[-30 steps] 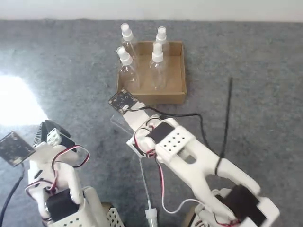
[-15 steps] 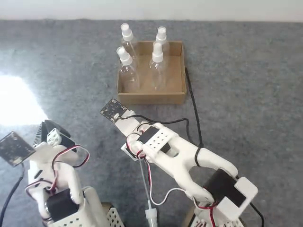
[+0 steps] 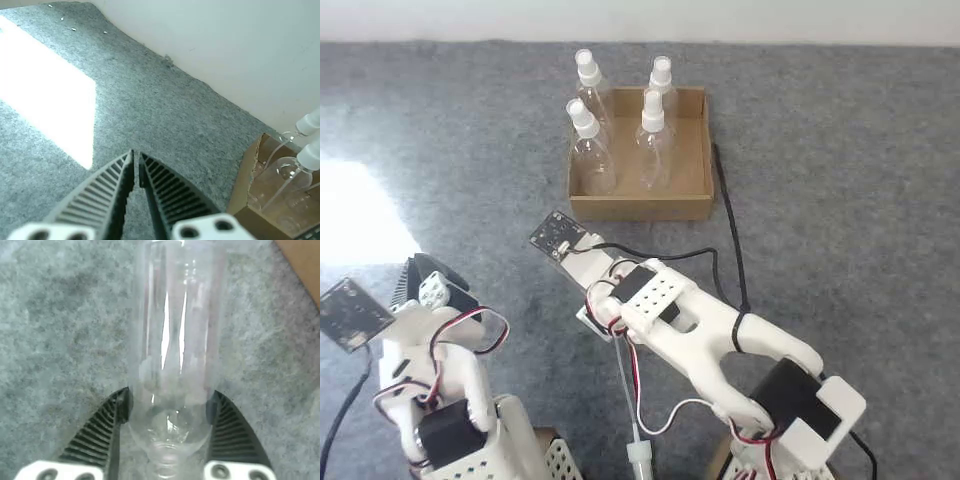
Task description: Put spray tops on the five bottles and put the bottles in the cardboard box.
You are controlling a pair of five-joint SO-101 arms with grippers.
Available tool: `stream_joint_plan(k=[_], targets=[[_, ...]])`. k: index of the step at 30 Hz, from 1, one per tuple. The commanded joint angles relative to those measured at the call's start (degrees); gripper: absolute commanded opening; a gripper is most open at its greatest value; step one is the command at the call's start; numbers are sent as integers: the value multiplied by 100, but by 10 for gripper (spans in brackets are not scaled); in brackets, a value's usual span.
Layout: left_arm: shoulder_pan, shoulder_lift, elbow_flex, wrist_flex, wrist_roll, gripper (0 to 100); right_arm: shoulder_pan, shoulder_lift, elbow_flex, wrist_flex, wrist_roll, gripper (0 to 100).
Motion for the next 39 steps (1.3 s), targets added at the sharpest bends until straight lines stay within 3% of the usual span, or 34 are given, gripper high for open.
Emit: stream_joint_plan(k=[1, 5, 14, 27, 32, 39], targets=[[9, -105, -251, -158, -26, 13, -40, -813, -299, 655, 53, 112], [9, -105, -251, -158, -26, 13, -31, -1569, -281, 1323, 26, 112], [9, -105, -224, -158, -26, 13, -40, -2958, -281, 2167, -1169, 112], [9, -105, -119, -290, -26, 13, -31, -4295, -273, 3152, -4229, 113], [9, -105, -75, -396, -26, 13, 4, -5209, -273, 3284, -4712, 113], [9, -105, -40, -404, -26, 13, 1130, -6079, -167, 3081, -4809, 116]])
